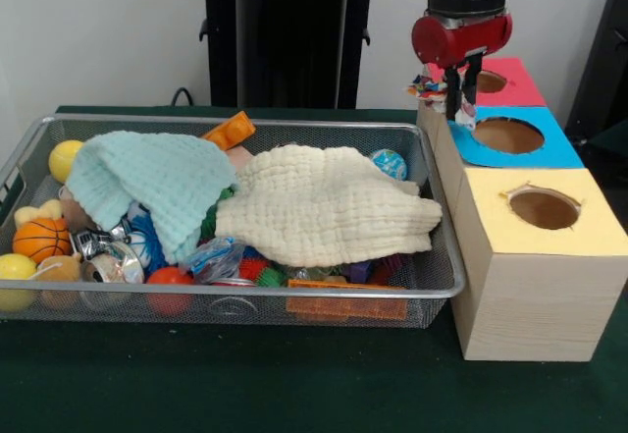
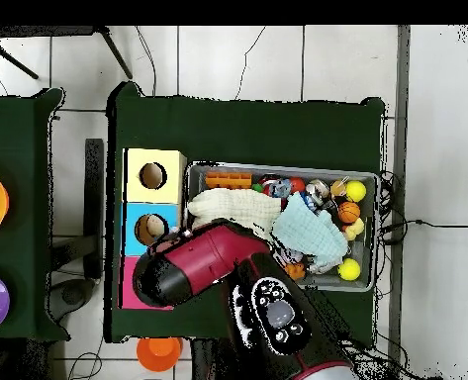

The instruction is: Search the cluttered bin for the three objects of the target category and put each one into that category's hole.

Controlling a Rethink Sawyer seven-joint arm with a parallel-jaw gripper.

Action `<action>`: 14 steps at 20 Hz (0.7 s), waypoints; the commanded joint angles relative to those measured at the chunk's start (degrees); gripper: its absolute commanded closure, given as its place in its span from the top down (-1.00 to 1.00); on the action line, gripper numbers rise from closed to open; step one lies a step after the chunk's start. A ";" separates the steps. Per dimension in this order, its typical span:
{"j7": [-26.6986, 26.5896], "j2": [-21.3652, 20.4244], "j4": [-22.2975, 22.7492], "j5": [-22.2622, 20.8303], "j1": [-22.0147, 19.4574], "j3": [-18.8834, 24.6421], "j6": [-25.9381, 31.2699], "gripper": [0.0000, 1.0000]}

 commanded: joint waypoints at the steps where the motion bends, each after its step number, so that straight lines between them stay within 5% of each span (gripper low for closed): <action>1: 4.97 -4.00 -5.39 0.19 3.47 -4.37 8.78 -1.00; 9: 7.67 -3.60 -9.17 -4.33 9.97 -11.29 10.82 -1.00; 14: 8.70 -1.70 -10.63 -0.97 10.88 -12.08 7.61 -1.00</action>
